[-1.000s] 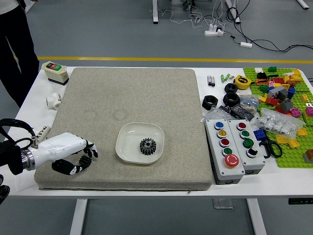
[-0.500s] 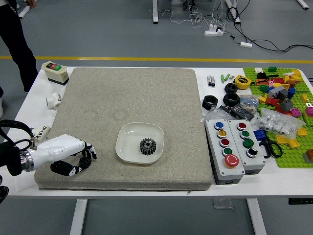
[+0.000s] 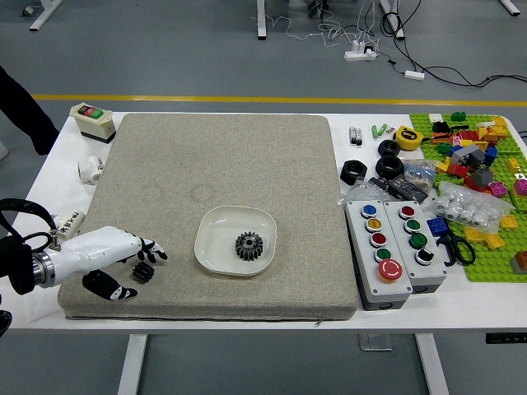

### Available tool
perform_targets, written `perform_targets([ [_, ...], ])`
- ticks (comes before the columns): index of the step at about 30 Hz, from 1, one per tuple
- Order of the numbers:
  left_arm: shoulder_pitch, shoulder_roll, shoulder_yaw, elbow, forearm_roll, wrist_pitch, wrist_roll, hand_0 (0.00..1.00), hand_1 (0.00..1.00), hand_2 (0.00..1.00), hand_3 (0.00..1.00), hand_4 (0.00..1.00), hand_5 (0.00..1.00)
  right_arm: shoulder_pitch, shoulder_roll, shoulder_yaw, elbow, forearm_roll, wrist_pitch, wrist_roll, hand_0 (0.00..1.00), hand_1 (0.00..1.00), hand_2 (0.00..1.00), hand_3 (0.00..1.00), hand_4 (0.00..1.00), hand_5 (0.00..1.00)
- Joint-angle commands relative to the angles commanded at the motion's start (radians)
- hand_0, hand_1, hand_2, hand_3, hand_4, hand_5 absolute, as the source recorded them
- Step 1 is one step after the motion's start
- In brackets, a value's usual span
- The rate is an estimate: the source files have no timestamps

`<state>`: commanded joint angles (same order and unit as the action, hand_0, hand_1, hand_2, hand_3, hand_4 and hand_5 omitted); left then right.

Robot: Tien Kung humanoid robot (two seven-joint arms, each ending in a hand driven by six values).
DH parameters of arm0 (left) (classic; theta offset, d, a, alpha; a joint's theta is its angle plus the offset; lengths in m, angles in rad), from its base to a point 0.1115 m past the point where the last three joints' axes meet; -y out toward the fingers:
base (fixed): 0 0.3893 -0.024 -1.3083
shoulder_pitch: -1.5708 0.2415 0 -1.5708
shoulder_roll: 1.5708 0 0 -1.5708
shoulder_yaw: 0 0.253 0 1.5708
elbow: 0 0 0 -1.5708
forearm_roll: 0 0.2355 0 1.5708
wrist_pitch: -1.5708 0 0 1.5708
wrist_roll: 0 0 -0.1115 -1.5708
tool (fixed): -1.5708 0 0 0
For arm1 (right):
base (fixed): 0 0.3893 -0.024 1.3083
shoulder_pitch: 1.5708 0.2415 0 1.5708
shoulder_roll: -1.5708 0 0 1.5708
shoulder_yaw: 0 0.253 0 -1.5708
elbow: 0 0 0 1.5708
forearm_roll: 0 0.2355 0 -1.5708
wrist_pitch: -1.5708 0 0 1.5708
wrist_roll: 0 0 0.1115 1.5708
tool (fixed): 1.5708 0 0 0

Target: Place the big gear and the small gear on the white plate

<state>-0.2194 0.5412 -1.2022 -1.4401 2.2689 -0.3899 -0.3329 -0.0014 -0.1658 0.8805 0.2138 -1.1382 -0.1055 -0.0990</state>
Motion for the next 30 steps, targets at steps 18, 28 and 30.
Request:
perform_targets([
  [18,-0.009,-0.004,0.022,0.021,0.000,0.037,0.009,0.401,0.566,0.593,0.654,0.608,0.002,0.002,0.000,-0.002,0.000,0.002,-0.001,0.000,0.713,0.747,0.797,0.668,0.854,0.678],
  [28,-0.009,-0.004,0.030,0.029,0.000,0.034,0.013,0.339,0.440,0.475,0.524,0.440,0.002,0.001,0.000,-0.003,0.001,0.003,-0.001,0.000,0.713,0.746,0.796,0.666,0.854,0.679],
  [30,-0.007,-0.005,0.029,0.031,0.000,0.034,0.013,0.339,0.440,0.475,0.524,0.440,0.002,0.000,0.000,-0.004,0.001,0.004,-0.001,0.000,0.713,0.746,0.796,0.666,0.854,0.679],
])
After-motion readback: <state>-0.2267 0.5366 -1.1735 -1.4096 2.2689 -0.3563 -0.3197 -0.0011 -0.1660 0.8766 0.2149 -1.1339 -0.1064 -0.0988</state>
